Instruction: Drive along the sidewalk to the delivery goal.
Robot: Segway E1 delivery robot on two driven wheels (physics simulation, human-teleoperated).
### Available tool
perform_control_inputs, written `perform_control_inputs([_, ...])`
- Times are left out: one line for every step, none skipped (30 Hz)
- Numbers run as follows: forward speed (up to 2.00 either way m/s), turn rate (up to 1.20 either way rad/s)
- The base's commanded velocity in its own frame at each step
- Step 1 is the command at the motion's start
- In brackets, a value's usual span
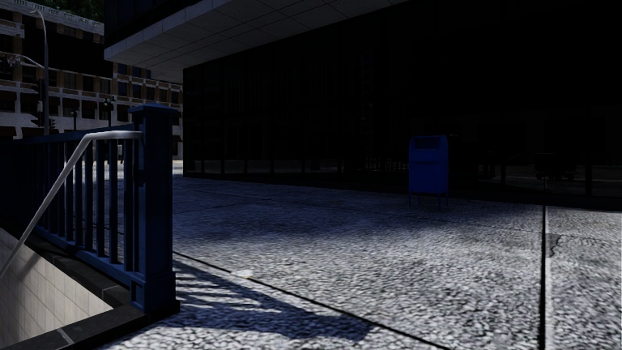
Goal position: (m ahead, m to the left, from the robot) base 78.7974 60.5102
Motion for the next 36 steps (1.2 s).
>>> perform_control_inputs([0.0, 0.0])
perform_control_inputs([0.0, 0.0])
perform_control_inputs([0.0, 0.0])
perform_control_inputs([0.0, 0.0])
perform_control_inputs([0.0, 0.0])
perform_control_inputs([0.0, 0.0])
perform_control_inputs([0.0, 0.0])
perform_control_inputs([0.0, 0.0])
perform_control_inputs([0.0, 0.0])
perform_control_inputs([0.0, 0.0])
perform_control_inputs([0.0, 0.0])
perform_control_inputs([0.0, 0.0])
perform_control_inputs([0.0, 0.0])
perform_control_inputs([0.0, 0.0])
perform_control_inputs([0.0, 0.0])
perform_control_inputs([0.0, 0.0])
perform_control_inputs([0.0, 0.0])
perform_control_inputs([0.0, 0.0])
perform_control_inputs([0.0, 0.0])
perform_control_inputs([0.0, 0.0])
perform_control_inputs([0.0, 0.0])
perform_control_inputs([0.0, 0.0])
perform_control_inputs([0.0, 0.0])
perform_control_inputs([0.0, 0.0])
perform_control_inputs([0.0, 0.0])
perform_control_inputs([0.0, 0.0])
perform_control_inputs([0.0, 0.0])
perform_control_inputs([0.0, 0.0])
perform_control_inputs([0.0, 0.0])
perform_control_inputs([0.0, 0.0])
perform_control_inputs([0.0, -0.06])
perform_control_inputs([0.3, -0.11])
perform_control_inputs([0.68, -0.17])
perform_control_inputs([0.88, -0.21])
perform_control_inputs([0.88, -0.21])
perform_control_inputs([0.92, -0.3])
